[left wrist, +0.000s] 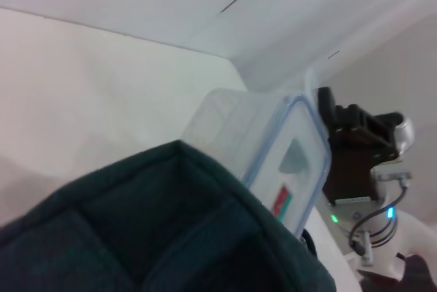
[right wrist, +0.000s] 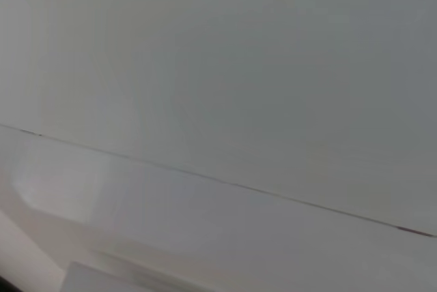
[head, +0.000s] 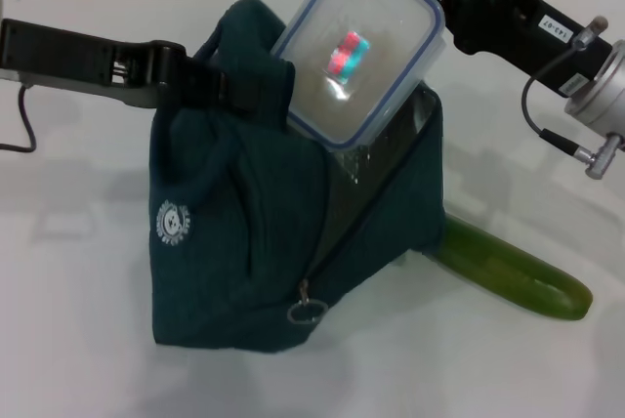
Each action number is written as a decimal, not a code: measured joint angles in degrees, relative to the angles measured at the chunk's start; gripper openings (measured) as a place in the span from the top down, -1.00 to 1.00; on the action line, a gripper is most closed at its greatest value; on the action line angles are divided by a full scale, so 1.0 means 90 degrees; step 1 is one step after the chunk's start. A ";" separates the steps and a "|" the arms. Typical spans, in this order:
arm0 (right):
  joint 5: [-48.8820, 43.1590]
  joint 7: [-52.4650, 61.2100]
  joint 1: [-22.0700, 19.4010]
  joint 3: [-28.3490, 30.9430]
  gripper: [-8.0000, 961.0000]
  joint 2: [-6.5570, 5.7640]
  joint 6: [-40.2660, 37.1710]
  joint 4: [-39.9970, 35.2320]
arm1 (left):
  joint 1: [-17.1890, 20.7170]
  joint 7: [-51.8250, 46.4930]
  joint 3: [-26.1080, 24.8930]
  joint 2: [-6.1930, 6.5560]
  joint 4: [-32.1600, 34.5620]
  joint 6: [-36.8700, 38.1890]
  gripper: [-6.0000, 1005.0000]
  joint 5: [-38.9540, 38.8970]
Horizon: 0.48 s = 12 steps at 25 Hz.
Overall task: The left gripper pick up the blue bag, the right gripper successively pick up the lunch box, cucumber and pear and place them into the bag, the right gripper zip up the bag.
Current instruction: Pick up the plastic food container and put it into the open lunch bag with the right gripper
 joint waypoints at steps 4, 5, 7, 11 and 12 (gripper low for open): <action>-0.0040 -0.0001 -0.0037 0.0000 0.68 0.0000 0.0124 -0.0030 | -0.0002 0.0027 -0.0033 0.0027 -0.0072 -0.0001 0.90 -0.0061; -0.0042 -0.0001 -0.0039 0.0000 0.67 0.0000 0.0144 -0.0035 | -0.0003 0.0035 -0.0024 0.0027 -0.0075 -0.0001 0.90 -0.0062; -0.0044 0.0000 -0.0029 0.0004 0.66 0.0000 0.0165 -0.0040 | -0.0006 0.0066 -0.0010 0.0013 -0.0083 -0.0001 0.90 -0.0063; -0.0045 -0.0008 0.0011 0.0045 0.65 0.0000 0.0200 -0.0042 | -0.0117 0.0150 0.0013 -0.0029 -0.0283 0.0002 0.90 -0.0064; -0.0045 -0.0022 0.0023 0.0058 0.65 0.0000 0.0206 -0.0042 | -0.0153 0.0173 0.0014 -0.0033 -0.0371 0.0003 0.90 -0.0063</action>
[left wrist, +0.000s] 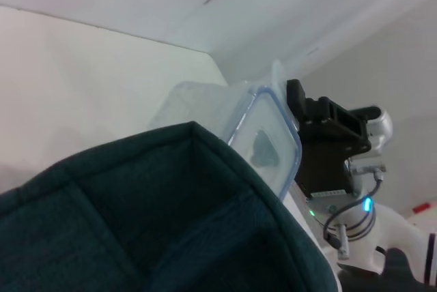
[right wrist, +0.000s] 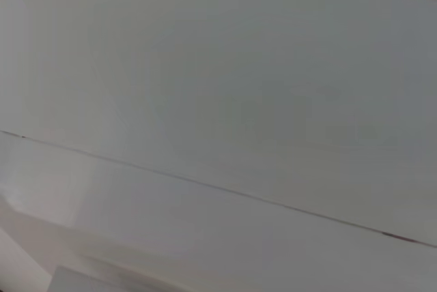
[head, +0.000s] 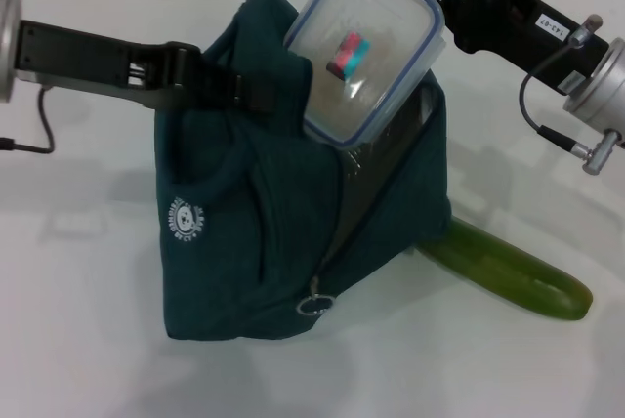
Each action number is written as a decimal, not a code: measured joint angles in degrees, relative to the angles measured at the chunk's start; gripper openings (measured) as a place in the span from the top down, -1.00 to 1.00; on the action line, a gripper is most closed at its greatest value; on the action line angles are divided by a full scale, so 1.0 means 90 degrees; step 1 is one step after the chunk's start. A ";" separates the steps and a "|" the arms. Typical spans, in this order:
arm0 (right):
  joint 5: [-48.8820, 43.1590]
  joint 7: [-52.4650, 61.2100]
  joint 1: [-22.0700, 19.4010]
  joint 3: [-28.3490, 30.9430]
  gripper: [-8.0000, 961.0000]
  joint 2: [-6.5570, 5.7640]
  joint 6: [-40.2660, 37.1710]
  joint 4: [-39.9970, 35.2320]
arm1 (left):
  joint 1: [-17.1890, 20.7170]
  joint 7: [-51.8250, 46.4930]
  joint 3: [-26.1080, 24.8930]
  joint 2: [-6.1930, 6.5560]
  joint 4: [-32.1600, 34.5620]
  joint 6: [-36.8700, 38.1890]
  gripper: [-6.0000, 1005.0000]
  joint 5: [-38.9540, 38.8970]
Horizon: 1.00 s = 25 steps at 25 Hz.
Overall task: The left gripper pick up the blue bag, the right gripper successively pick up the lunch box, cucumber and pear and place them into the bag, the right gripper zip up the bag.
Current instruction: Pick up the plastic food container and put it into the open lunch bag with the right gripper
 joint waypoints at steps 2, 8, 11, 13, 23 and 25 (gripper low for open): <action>0.0000 -0.0062 0.0033 0.0005 0.64 0.0000 0.0001 0.0000 | -0.0053 0.0060 0.0001 -0.0001 -0.0131 0.0001 0.90 0.0000; -0.0083 -0.0189 0.0230 -0.0050 0.62 0.0000 -0.0108 0.0001 | -0.0141 0.0138 0.0003 0.0018 -0.0207 -0.0002 0.90 0.0004; -0.0179 -0.0197 0.0290 -0.0059 0.60 0.0000 -0.0135 0.0004 | -0.0172 0.0165 -0.0013 0.0023 -0.0209 -0.0003 0.90 0.0019; -0.0185 -0.0203 0.0299 -0.0041 0.60 0.0000 -0.0139 0.0023 | -0.0175 0.0182 -0.0023 0.0025 -0.0212 -0.0008 0.90 0.0027; -0.0182 -0.0296 0.0082 -0.0023 -0.05 0.0000 -0.0342 -0.0295 | -0.0125 0.0242 -0.0043 0.0029 -0.0212 -0.0019 0.90 0.0038; -0.0182 -0.0362 -0.0068 -0.0041 -0.38 -0.0001 -0.0448 -0.0518 | -0.0120 0.0254 -0.0044 0.0022 -0.0216 -0.0022 0.90 0.0053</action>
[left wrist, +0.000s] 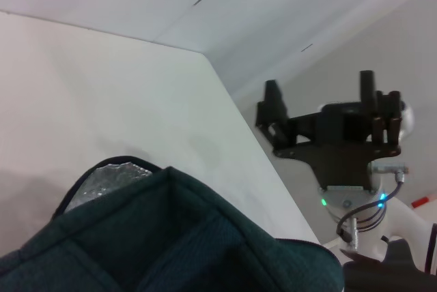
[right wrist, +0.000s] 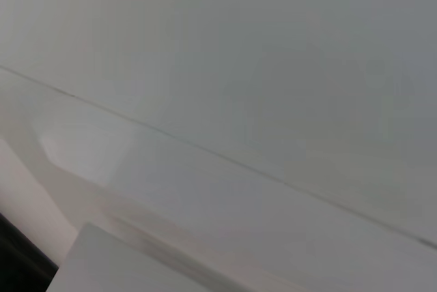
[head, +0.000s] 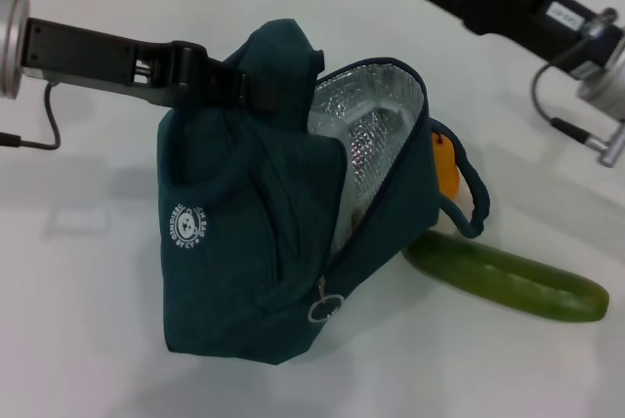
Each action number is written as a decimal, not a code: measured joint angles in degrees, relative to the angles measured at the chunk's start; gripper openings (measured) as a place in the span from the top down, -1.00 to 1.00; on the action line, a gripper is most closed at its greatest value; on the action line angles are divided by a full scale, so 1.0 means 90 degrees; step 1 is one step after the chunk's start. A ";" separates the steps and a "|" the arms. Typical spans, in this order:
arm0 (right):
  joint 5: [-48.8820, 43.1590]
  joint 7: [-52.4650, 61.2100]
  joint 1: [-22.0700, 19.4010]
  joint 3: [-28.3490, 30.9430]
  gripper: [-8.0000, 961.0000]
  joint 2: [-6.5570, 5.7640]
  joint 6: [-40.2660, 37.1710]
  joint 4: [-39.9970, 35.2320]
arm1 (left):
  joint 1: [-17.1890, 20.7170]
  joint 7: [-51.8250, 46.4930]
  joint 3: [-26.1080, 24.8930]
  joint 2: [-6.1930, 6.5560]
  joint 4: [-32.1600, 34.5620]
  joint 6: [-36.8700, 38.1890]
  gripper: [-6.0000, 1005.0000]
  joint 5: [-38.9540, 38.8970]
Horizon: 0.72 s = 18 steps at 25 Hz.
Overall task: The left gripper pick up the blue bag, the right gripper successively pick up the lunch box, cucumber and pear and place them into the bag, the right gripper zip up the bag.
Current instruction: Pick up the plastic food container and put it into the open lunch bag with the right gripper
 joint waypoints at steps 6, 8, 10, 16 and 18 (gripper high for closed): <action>-0.0007 -0.0587 -0.0541 -0.0118 -0.59 -0.0030 -0.0219 -0.0876 | 0.0015 0.0124 -0.0007 -0.0006 -0.0157 -0.0012 0.90 0.0010; -0.0007 -0.0676 -0.0690 -0.0289 -0.69 -0.0052 -0.0252 -0.1228 | 0.0015 0.0259 -0.0044 -0.0008 -0.0255 -0.0013 0.90 -0.0009; -0.0006 -0.0763 -0.0843 -0.0575 -0.80 -0.0068 -0.0265 -0.1654 | 0.0016 0.0399 -0.0103 -0.0012 -0.0369 -0.0013 0.90 -0.0013; -0.0077 -0.0972 -0.1194 -0.1591 -0.80 -0.0146 -0.0194 -0.2701 | 0.0054 0.0777 -0.0296 -0.0012 -0.0753 -0.0013 0.90 -0.0021; -0.0215 -0.0979 -0.1325 -0.1726 -0.80 -0.0219 -0.0171 -0.3034 | 0.0087 0.0882 -0.0332 -0.0013 -0.0811 -0.0013 0.90 -0.0030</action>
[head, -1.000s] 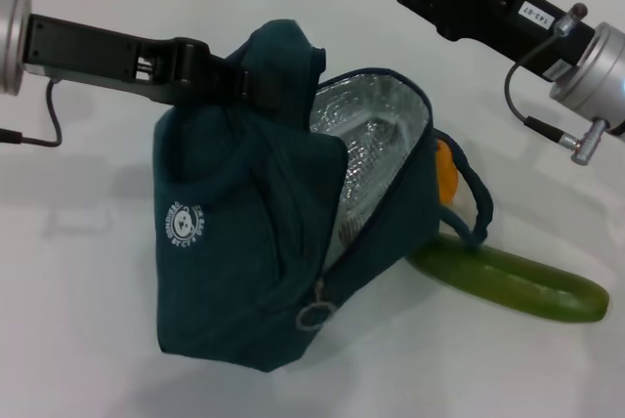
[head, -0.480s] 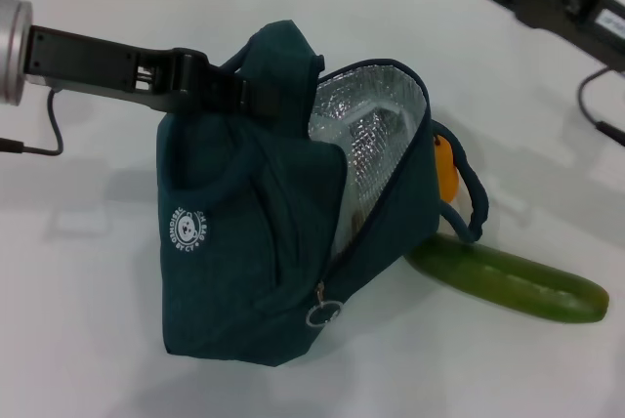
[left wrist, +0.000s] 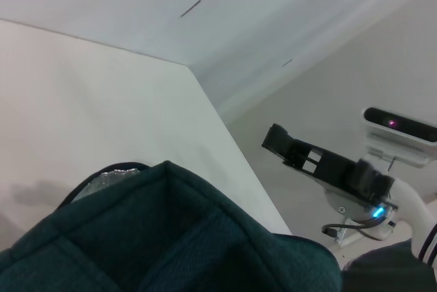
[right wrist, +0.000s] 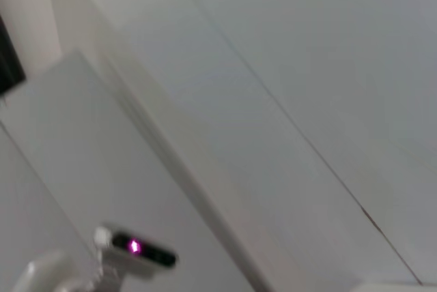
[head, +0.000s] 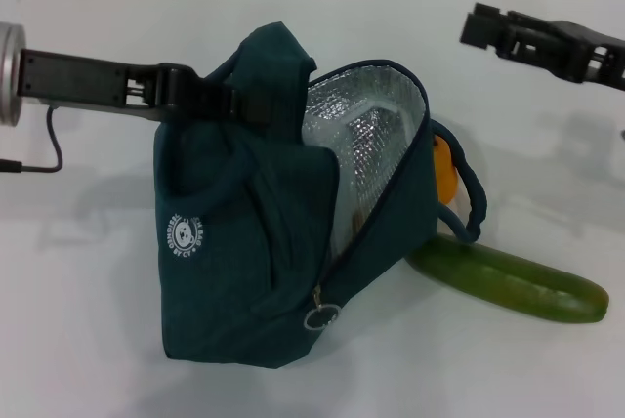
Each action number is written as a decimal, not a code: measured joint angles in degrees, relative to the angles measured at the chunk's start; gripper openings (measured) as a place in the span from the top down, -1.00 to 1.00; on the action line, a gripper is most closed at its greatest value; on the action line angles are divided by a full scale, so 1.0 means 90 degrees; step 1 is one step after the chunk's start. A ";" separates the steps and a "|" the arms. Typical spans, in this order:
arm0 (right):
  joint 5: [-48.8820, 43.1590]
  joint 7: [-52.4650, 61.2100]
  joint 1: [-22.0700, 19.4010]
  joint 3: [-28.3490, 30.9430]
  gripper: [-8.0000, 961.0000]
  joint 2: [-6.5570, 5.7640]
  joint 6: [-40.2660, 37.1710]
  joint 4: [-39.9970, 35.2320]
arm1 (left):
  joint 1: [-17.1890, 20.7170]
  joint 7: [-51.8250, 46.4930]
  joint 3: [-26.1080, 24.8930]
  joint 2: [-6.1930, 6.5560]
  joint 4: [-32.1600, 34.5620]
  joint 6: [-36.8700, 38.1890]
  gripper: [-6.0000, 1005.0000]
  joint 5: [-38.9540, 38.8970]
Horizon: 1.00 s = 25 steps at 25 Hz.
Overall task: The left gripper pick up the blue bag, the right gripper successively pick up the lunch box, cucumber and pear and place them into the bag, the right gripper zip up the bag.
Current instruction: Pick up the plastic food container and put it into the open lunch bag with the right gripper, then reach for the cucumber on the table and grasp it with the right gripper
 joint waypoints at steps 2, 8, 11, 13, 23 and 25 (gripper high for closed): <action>-0.0183 0.0002 -0.0097 -0.0040 -0.79 -0.0090 -0.0016 -0.0290 | 0.0053 0.0101 -0.0012 -0.0005 -0.0013 0.0000 0.90 -0.0009; -0.0599 0.0056 -0.0244 -0.0115 -0.79 -0.0435 -0.0151 -0.0841 | 0.0276 0.0281 -0.0016 0.0036 -0.0025 0.0003 0.90 -0.0086; -0.0989 0.0149 -0.0269 -0.0134 -0.79 -0.0651 -0.0309 -0.1060 | 0.0333 0.0387 -0.0020 0.0043 -0.0025 0.0004 0.90 -0.0088; -0.1368 0.0260 -0.0264 -0.0143 -0.79 -0.0708 -0.0371 -0.1244 | 0.0361 0.0433 -0.0020 0.0044 -0.0025 0.0004 0.90 -0.0089; -0.3645 0.0988 0.0009 -0.0171 -0.78 -0.0632 -0.0715 -0.2796 | 0.0382 0.0453 -0.0019 0.0047 -0.0079 0.0004 0.90 -0.0089; -0.3947 0.1258 0.0135 -0.0174 -0.77 -0.0638 -0.0875 -0.3076 | 0.0375 0.0454 -0.0020 0.0047 -0.0085 0.0004 0.90 -0.0089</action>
